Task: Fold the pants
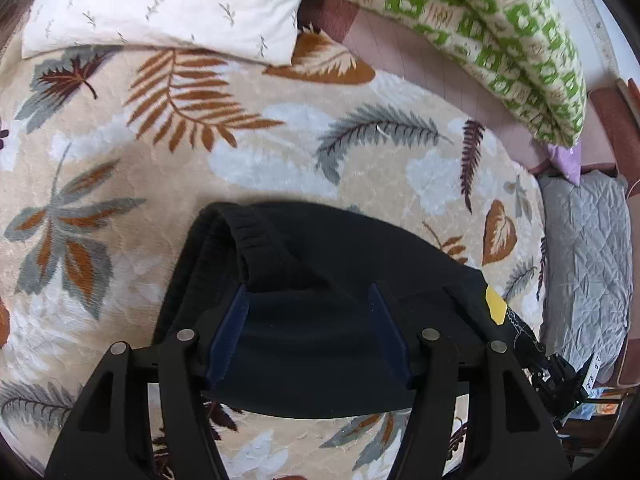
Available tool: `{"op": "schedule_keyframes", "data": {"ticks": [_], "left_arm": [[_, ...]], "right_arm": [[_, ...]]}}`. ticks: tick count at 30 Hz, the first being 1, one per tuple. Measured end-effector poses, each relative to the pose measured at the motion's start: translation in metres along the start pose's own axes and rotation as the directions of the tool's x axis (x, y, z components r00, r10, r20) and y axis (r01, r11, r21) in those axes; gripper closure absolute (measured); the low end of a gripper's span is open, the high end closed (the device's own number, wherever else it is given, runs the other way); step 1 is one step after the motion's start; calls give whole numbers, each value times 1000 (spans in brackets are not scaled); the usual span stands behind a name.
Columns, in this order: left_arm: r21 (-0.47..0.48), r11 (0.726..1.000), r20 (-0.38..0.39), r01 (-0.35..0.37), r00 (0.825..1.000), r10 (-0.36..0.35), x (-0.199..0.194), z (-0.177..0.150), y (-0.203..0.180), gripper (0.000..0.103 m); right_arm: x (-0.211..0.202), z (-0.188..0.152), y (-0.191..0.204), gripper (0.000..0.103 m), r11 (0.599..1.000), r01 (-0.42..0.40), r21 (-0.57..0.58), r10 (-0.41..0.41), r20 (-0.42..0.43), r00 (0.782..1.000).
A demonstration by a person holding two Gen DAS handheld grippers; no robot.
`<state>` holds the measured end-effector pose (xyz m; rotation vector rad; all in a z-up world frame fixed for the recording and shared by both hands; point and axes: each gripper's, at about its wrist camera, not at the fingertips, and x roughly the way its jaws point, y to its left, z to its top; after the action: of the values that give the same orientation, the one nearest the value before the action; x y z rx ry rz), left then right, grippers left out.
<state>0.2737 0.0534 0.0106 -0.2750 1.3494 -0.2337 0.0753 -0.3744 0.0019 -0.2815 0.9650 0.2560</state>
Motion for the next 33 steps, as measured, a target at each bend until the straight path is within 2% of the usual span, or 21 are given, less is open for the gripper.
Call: {"op": "schedule_keyframes", "data": {"ticks": [2, 6, 9, 10, 11, 14, 18, 22, 25, 27, 29, 31, 32, 33], "left_arm": [[-11, 1000, -4, -22, 1000, 22, 6, 1, 1, 42], [-76, 997, -30, -7, 1000, 5, 27, 8, 5, 42], [-86, 996, -4, -28, 1000, 28, 33, 12, 4, 43], [-97, 995, 11, -36, 999, 37, 35, 15, 5, 51], [-107, 994, 19, -36, 999, 38, 36, 18, 6, 64], [-154, 988, 32, -24, 999, 30, 40, 27, 14, 71], [-174, 985, 63, -15, 998, 27, 37, 39, 20, 72], [-169, 985, 60, -22, 998, 33, 41, 48, 24, 72], [-175, 984, 41, -28, 999, 36, 49, 53, 27, 72], [-173, 985, 34, -29, 999, 36, 53, 55, 26, 72], [-166, 986, 29, -32, 999, 37, 55, 57, 26, 72], [-163, 986, 22, -31, 999, 35, 57, 59, 26, 72], [-163, 986, 21, -29, 999, 33, 58, 60, 27, 72], [-161, 986, 18, -29, 999, 32, 59, 61, 27, 72]], "right_arm": [[2, 0, -1, 87, 1000, -7, -1, 7, -4, 1000], [6, 3, -9, 87, 999, -25, 35, 25, -7, 1000], [10, 4, -19, 87, 995, -57, 79, 58, -13, 998], [11, 4, -22, 88, 994, -64, 91, 66, -17, 998], [13, 5, -25, 88, 992, -73, 104, 75, -22, 997], [16, 10, -36, 89, 988, -78, 134, 82, -21, 996], [19, 26, -62, 88, 976, -77, 202, 76, 16, 997], [34, 43, -92, 83, 954, -76, 290, 68, 37, 997], [57, 46, -108, 76, 932, -42, 361, 53, -20, 998], [72, 43, -116, 76, 917, -13, 398, 46, -73, 996], [73, 40, -125, 75, 907, -3, 421, 38, -75, 996], [67, 37, -136, 52, 888, -32, 459, 54, -34, 998], [65, 36, -146, 45, 859, -84, 505, 99, -2, 995], [64, 36, -150, 40, 847, -94, 523, 107, 5, 994]]}}
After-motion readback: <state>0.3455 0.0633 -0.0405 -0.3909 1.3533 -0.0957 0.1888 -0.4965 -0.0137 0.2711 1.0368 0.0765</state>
